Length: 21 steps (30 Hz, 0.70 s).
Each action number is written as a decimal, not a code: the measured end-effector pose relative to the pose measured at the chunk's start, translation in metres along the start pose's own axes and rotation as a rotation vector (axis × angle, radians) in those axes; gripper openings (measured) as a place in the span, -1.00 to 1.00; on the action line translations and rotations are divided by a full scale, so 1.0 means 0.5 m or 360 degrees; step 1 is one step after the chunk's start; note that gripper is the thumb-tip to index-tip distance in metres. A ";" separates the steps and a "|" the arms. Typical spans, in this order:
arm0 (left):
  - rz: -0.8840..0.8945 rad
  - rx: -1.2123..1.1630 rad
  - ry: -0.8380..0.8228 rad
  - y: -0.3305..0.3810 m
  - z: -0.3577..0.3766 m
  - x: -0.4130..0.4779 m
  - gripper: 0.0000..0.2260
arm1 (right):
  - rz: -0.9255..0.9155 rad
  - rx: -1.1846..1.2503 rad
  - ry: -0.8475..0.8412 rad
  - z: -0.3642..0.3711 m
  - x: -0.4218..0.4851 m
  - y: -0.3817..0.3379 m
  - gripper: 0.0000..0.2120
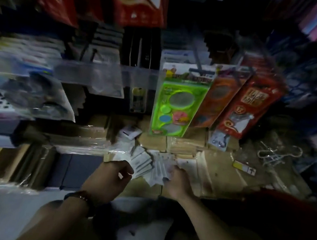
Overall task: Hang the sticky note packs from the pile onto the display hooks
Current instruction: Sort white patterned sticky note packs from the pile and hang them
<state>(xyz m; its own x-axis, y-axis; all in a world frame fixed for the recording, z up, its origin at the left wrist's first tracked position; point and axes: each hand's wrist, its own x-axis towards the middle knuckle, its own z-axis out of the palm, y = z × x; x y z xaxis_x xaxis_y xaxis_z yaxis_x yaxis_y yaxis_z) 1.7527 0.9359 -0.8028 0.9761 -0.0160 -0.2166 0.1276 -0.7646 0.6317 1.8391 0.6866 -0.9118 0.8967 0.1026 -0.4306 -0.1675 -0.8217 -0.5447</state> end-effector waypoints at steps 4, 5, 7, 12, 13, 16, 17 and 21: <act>-0.0174 -0.0141 -0.0035 -0.041 0.026 0.022 -0.86 | 0.0229 -0.0134 0.0005 0.066 0.082 0.047 -0.43; -0.0227 -0.0230 -0.0027 -0.042 0.026 0.026 -0.86 | 0.0264 -0.0167 0.0025 0.074 0.093 0.052 -0.40; -0.0288 -0.0380 -0.0002 -0.041 0.021 0.029 -0.86 | 0.0298 -0.0246 0.0060 0.087 0.109 0.057 -0.34; -0.0205 -0.0217 -0.0055 -0.039 0.031 0.038 -0.87 | 0.0267 -0.0516 0.0078 0.119 0.130 0.070 -0.24; -0.0210 -0.0216 -0.0088 -0.042 0.032 0.042 -0.87 | 0.0243 -0.0579 0.0082 0.125 0.134 0.076 -0.26; -0.0247 -0.0216 -0.0115 -0.053 0.026 0.054 -0.85 | 0.0180 -0.0645 0.0118 0.125 0.128 0.073 -0.37; -0.0252 -0.0209 -0.0111 -0.055 0.023 0.057 -0.84 | 0.0161 -0.0656 0.0130 0.124 0.123 0.070 -0.40; -0.0238 -0.0230 -0.0115 -0.052 0.030 0.064 -0.83 | 0.0056 -0.0799 0.0141 0.124 0.113 0.064 -0.39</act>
<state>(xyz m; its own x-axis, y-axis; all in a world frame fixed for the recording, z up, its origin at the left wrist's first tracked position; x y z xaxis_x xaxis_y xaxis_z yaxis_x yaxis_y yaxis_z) 1.7779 0.9455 -0.8371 0.9300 0.0405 -0.3653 0.2989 -0.6616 0.6877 1.8589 0.7007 -0.9981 0.9291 0.0400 -0.3676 -0.0001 -0.9941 -0.1086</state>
